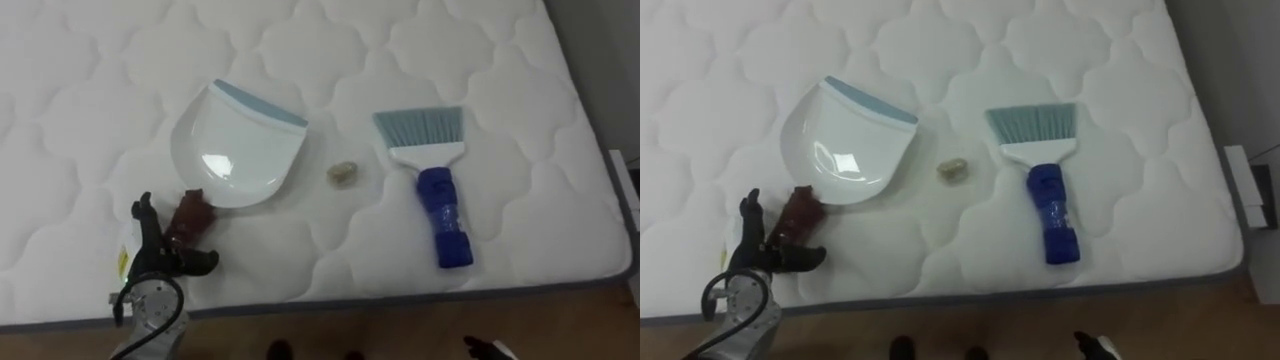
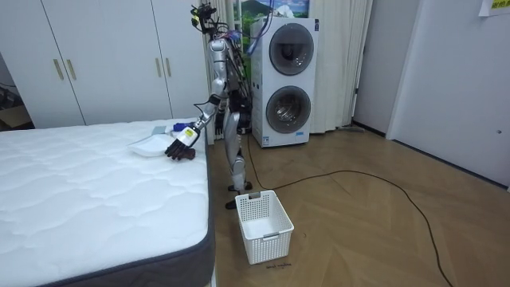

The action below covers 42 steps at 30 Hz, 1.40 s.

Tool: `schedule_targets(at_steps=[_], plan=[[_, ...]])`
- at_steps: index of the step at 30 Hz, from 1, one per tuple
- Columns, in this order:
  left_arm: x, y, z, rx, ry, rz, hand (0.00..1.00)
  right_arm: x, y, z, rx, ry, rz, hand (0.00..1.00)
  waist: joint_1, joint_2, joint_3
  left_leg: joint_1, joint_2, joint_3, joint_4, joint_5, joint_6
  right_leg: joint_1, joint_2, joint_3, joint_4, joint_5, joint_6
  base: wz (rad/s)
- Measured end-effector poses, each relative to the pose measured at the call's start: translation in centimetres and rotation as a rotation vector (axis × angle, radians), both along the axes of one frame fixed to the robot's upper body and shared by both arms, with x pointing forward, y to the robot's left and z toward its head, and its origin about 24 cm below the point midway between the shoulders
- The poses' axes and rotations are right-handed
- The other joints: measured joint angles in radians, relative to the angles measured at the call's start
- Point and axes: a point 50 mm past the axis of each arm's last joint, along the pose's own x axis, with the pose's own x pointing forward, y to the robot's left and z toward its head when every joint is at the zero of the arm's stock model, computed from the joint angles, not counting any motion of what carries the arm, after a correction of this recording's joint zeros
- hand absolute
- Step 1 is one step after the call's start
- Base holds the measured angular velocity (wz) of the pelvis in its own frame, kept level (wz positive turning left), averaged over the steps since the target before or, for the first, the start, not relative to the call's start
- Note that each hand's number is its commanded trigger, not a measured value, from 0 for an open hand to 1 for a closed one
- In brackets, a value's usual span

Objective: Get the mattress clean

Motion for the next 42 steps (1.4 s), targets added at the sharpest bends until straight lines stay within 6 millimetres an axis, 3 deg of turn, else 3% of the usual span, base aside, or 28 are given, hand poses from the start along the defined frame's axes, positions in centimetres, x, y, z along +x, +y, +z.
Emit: schedule_targets(at_steps=[12,21,22,24,31,35,42], plan=[[1.3,-0.1,0.8,-0.004,-0.021,0.001,0.00,0.1,0.1,0.0,-0.015,-0.012,0.002,0.00,-0.028,0.003,0.0048,-0.060,0.001,0.013,0.058,-0.002,-0.004,-0.083,-0.016,0.002,0.106,-0.057,-0.017,0.02],[2.1,0.0,1.1,-0.006,0.006,-0.068,0.00,0.7,0.4,0.2,-0.012,-0.019,0.044,0.00,-0.044,0.005,0.0114,-0.111,0.003,0.031,0.096,-0.001,-0.005,-0.139,-0.026,-0.001,0.160,-0.067,-0.022,0.02],[2.1,0.1,1.2,-0.005,0.006,-0.069,0.25,0.7,0.4,0.1,-0.012,-0.018,0.044,0.00,-0.046,0.005,0.0121,-0.112,0.003,0.035,0.096,-0.001,-0.005,-0.142,-0.027,-0.001,0.164,-0.069,-0.022,0.00],[2.3,0.4,1.3,-0.012,0.010,-0.075,1.00,0.6,0.4,0.1,-0.010,-0.007,0.047,0.00,-0.048,0.005,0.0134,-0.125,0.002,0.046,0.102,-0.004,-0.002,-0.165,-0.033,0.005,0.190,-0.076,-0.022,0.00],[3.1,1.7,2.1,0.018,0.028,-0.053,1.00,0.9,-0.1,0.4,-0.038,-0.002,0.081,0.00,-0.050,0.018,0.0233,-0.156,0.002,0.065,0.120,-0.005,0.000,-0.219,-0.040,0.026,0.240,-0.084,-0.026,-0.06],[3.6,3.4,2.9,0.056,0.052,-0.041,1.00,1.0,-0.6,0.5,-0.070,0.017,0.125,0.00,-0.051,0.021,0.0233,-0.160,-0.001,0.063,0.121,-0.005,0.000,-0.223,-0.042,0.025,0.243,-0.087,-0.026,0.00],[3.4,3.2,2.3,0.077,0.127,-0.073,1.00,0.9,-0.8,0.5,-0.096,0.054,0.175,0.00,-0.061,0.020,0.0233,-0.156,-0.021,0.064,0.118,-0.008,0.006,-0.225,-0.065,0.025,0.261,-0.097,-0.009,0.06]])
